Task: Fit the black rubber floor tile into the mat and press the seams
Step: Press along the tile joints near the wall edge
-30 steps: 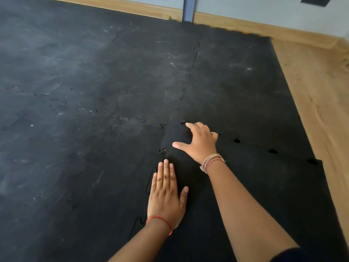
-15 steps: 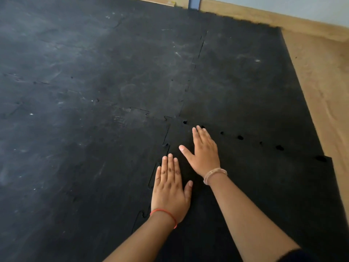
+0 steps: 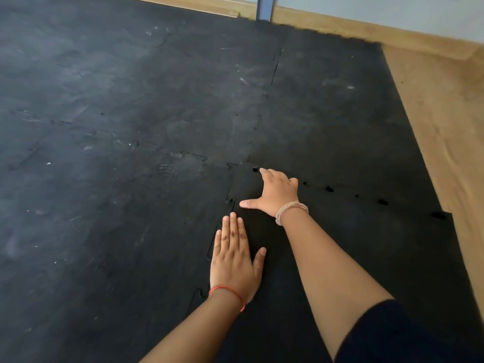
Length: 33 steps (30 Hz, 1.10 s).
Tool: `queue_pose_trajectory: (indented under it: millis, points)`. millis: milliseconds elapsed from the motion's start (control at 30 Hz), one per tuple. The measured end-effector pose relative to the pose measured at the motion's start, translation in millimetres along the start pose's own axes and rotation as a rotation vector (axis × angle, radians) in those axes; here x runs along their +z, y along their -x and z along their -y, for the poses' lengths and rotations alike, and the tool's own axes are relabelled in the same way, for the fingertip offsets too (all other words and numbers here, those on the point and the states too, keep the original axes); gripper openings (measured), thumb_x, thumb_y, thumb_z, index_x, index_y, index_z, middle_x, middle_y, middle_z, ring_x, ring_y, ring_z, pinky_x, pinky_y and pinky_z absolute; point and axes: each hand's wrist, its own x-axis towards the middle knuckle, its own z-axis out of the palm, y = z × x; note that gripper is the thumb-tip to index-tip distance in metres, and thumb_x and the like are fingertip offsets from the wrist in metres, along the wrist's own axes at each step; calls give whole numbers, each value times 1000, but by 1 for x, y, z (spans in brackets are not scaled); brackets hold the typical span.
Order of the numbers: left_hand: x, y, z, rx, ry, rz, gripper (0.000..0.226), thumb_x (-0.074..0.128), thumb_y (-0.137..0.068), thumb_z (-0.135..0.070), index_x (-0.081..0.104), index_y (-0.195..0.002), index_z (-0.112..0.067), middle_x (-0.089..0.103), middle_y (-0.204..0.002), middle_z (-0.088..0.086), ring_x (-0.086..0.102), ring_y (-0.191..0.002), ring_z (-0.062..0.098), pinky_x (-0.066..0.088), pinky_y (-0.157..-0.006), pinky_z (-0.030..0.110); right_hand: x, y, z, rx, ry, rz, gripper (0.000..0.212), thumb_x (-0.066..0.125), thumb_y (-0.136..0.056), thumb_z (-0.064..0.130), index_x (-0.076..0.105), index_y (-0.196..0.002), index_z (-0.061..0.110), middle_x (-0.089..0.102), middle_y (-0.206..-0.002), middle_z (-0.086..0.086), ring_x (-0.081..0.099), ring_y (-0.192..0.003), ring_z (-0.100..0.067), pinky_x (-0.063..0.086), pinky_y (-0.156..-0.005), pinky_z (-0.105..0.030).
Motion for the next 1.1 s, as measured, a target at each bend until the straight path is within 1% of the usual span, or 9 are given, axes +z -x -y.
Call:
queue_pose_trajectory:
  millis: [133, 233, 400, 533, 633, 733, 833, 933, 1100]
  points:
    - [-1, 2, 5, -12, 4, -15, 70, 6, -90, -55, -28, -133, -11, -34, -143, 3, -36, -129, 18, -21, -108, 32, -13, -3, -1, 24, -87, -17, 79, 68, -67, 57, 43, -131, 19, 55, -127, -4, 43, -121, -23, 29, -93, -39]
    - [-1, 4, 8, -6, 12, -46, 71, 5, -89, -57, -28, -134, -13, -34, -144, 2, -38, -129, 18, -21, -108, 32, -26, -5, -3, 45, -178, -58, 65, 70, -69, 51, 51, -124, 20, 59, -119, -8, 47, -116, -25, 28, -93, -37]
    - [-1, 8, 9, -6, 16, -83, 71, -6, -83, -59, -35, -131, -16, -41, -140, -1, -40, -129, 16, -24, -107, 31, -39, 1, -8, -8, -206, -182, 58, 68, -72, 50, 55, -120, 20, 62, -113, -6, 47, -115, -24, 28, -91, -37]
    - [0, 4, 7, 35, 5, -36, 68, -7, -83, -55, -34, -131, -15, -42, -140, -1, -43, -126, 15, -28, -103, 30, -20, -1, -7, -7, -95, -9, 63, 60, -79, 51, 44, -131, 19, 54, -129, -4, 41, -123, -23, 28, -94, -38]
    - [-1, 2, 9, 74, -39, -18, 67, -14, -81, -54, -32, -131, -13, -41, -140, 1, -42, -127, 17, -27, -103, 31, -3, -1, -6, -16, -60, -12, 65, 52, -84, 51, 35, -138, 17, 44, -141, -3, 34, -130, -23, 28, -98, -41]
    - [0, 3, 9, 68, -50, -6, 68, -16, -78, -52, -35, -129, -12, -42, -139, 3, -42, -127, 19, -28, -103, 31, 14, 15, -13, -93, 7, -12, 65, 33, -92, 50, 16, -145, 15, 22, -153, -3, 15, -140, -20, 20, -106, -41]
    - [-2, -4, 9, 90, -66, 9, 69, -14, -77, -51, -34, -131, -11, -41, -140, 5, -42, -127, 19, -28, -103, 31, 25, 29, -18, -241, 105, -49, 59, 19, -96, 45, 3, -146, 17, 0, -156, -1, -4, -142, -17, 6, -112, -36]
    - [-8, -19, 11, 112, -87, 7, 72, -13, -75, -46, -28, -136, -10, -35, -145, 7, -40, -128, 18, -26, -105, 31, 26, 28, -19, -308, 104, -39, 58, 18, -97, 41, 1, -145, 16, -4, -155, -1, -9, -141, -14, -1, -113, -31]
    - [-7, -26, 9, 91, -100, 19, 71, -11, -79, -45, -25, -138, -8, -33, -147, 9, -36, -132, 21, -24, -107, 33, 28, 20, -22, -336, 143, 14, 59, 16, -96, 44, -1, -145, 16, -4, -156, -1, -9, -141, -14, -3, -113, -30]
